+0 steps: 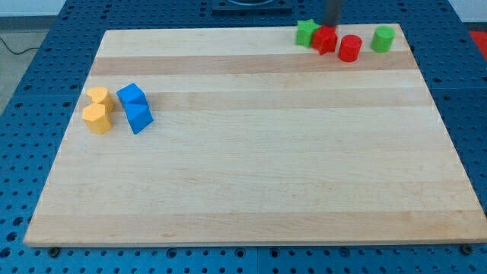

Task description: Move green circle on right side of red circle

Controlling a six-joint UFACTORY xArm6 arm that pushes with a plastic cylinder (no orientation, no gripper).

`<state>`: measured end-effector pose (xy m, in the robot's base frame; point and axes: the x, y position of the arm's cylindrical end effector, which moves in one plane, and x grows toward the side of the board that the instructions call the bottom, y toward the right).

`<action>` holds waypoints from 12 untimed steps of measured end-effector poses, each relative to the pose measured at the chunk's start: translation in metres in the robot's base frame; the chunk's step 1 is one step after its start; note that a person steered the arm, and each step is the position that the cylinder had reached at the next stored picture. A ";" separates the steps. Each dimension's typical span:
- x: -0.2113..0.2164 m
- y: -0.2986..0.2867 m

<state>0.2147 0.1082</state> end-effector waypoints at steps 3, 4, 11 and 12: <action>0.020 -0.064; 0.019 -0.064; 0.019 0.142; 0.033 0.112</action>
